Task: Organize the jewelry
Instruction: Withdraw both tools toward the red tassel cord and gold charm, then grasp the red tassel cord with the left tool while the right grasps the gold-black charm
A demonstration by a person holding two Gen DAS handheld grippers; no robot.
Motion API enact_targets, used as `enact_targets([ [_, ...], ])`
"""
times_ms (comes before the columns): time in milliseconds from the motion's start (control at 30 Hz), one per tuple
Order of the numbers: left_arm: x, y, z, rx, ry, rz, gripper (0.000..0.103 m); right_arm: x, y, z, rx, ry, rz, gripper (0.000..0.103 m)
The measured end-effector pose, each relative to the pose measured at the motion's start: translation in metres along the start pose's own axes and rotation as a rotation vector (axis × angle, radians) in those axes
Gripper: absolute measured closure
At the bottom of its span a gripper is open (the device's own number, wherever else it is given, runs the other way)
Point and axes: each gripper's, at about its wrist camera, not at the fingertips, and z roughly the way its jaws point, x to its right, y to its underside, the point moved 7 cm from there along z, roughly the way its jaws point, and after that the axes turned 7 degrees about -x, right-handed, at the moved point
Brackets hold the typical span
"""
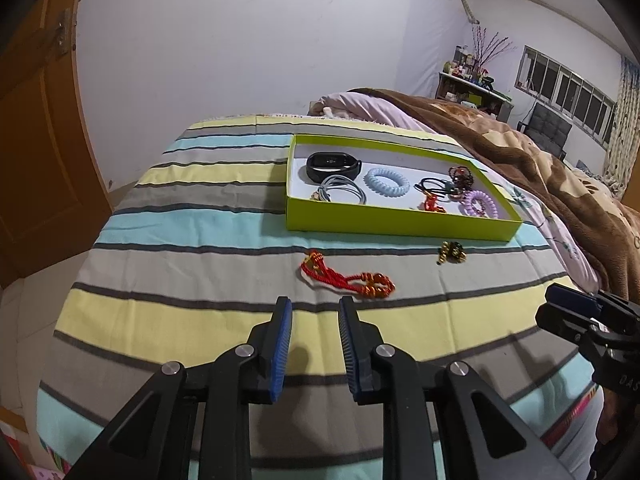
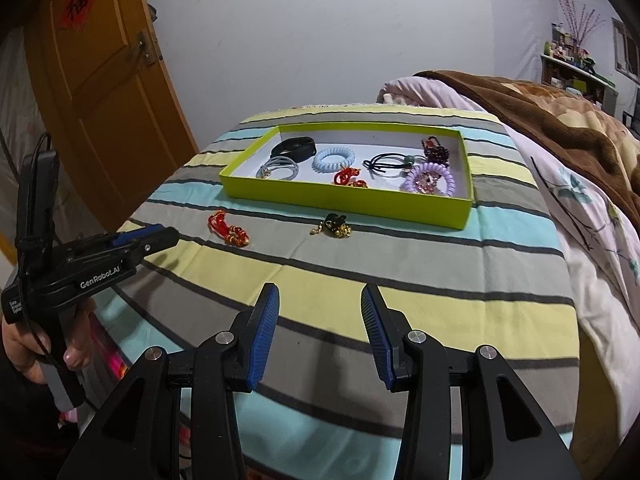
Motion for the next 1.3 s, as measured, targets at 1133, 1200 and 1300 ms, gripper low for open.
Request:
enact_targets([
  [1133, 0.005, -0.025, 0.058, -0.076, 0.083, -0.037, 0.082, 0.007, -0.052, 0.077, -0.087, 0.049, -0.038, 0.059],
  [1200, 0.008, -0.025, 0.059, -0.078, 0.074, -0.023, 0.087, 0.007, -0.053, 0.081, -0.098, 0.054, -0.043, 0.059],
  [1300, 0.012, -0.026, 0.058, -0.071, 0.064, -0.002, 0.097, 0.004, -0.054, 0.087, -0.118, 0.055, -0.061, 0.059],
])
